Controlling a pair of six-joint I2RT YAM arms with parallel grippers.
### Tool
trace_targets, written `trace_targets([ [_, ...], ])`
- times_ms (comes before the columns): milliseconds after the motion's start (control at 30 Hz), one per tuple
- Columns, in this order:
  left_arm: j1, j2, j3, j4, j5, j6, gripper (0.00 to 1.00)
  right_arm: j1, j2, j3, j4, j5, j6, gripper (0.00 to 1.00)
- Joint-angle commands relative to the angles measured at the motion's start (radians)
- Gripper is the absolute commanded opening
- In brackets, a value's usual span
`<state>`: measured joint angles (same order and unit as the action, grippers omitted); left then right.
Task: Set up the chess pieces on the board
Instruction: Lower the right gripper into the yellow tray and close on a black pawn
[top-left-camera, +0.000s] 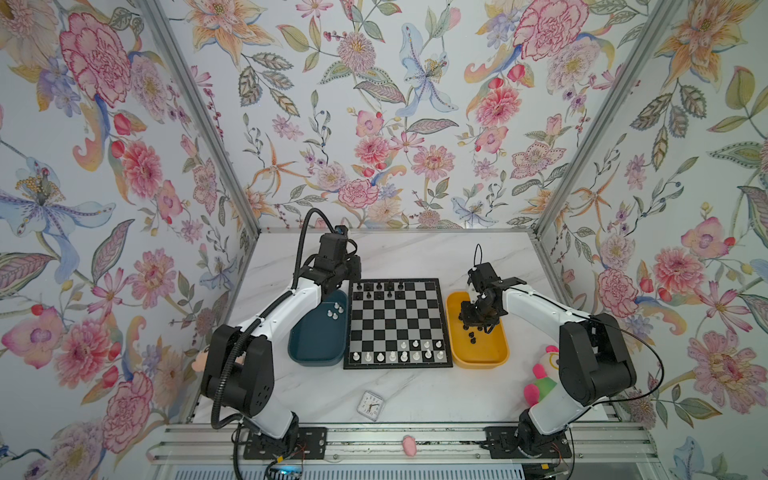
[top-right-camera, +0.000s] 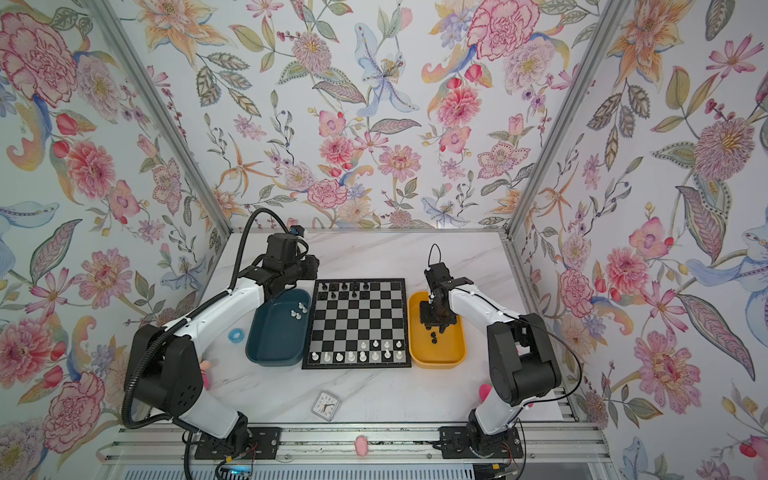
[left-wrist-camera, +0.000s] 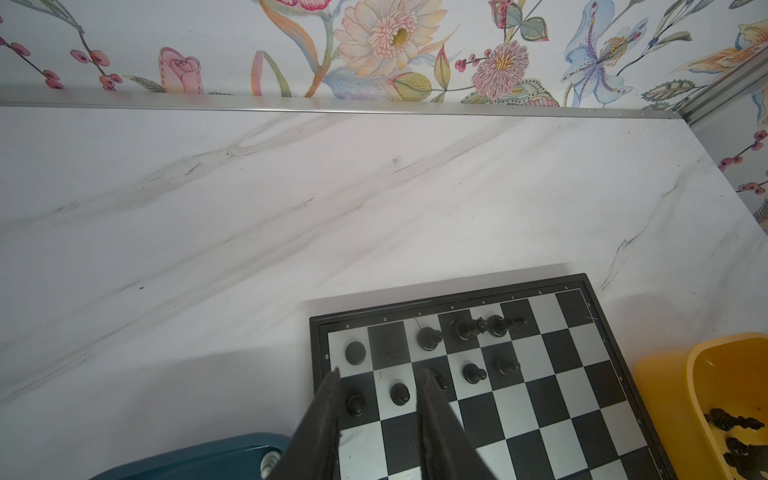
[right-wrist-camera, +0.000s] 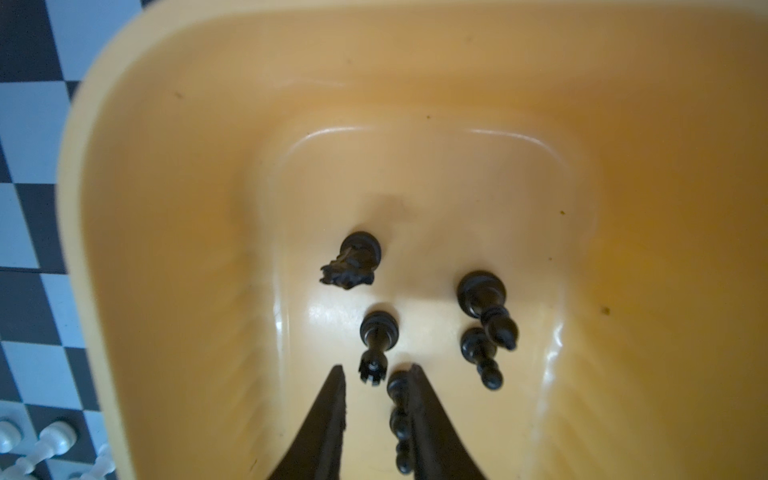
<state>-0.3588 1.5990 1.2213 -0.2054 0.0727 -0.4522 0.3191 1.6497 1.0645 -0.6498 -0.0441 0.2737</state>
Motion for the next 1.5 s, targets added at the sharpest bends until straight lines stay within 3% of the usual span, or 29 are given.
trace_targets([
  [0,0.011,0.01,-0.009,-0.012,0.009,-0.006,0.33,-0.001,0.031,-0.005,0.008,0.009,0.008,0.28],
  [1000,0.011,0.009,-0.013,-0.014,0.009,-0.004,0.33,0.006,0.07,0.009,0.021,0.006,0.022,0.23],
  [1467,0.011,0.006,-0.015,-0.015,0.006,0.0,0.33,0.008,0.075,0.014,0.02,0.004,0.025,0.15],
])
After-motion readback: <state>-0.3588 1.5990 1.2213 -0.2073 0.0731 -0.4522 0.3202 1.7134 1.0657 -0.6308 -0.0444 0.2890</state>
